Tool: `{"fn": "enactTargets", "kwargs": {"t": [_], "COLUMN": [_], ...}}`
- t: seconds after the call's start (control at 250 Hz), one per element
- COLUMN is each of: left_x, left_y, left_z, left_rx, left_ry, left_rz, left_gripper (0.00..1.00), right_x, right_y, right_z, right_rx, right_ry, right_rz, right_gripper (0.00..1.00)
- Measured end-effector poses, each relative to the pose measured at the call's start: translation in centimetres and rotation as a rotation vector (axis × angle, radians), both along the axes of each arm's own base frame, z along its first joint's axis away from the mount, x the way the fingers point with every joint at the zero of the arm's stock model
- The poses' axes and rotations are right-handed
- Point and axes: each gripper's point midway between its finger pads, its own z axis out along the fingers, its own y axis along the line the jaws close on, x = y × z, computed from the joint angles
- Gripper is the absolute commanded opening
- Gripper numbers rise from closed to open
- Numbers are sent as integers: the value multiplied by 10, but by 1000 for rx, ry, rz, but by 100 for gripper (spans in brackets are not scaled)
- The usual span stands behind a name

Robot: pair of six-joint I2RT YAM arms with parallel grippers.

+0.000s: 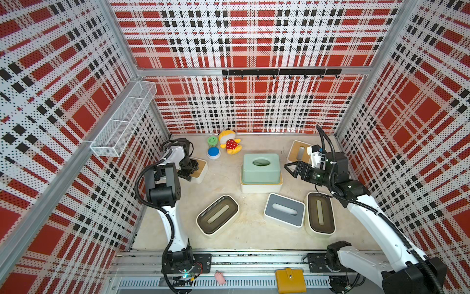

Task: Stack the tissue boxes
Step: Pick up the tissue box from the center of the board.

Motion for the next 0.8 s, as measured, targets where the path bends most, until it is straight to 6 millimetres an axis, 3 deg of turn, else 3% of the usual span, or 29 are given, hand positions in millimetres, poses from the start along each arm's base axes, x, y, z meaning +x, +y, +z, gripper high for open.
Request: {"fn": "enactTargets", "kwargs": {"t": [0.524, 0.8], "left_x": [-4, -24], "left_y": [6, 13], "left_z": [-1, 4], "left_rx": [15, 24], "left_ry": [10, 19], "left_rz": [-85, -196], "left_gripper": [44, 44], "right_x": [0, 3], "right_y": [1, 2], "right_z": [2, 0], "right_rx": [6, 6], "right_ry": [-7, -2], "right_rz": [7, 9], "right_gripper": [100, 100]}}
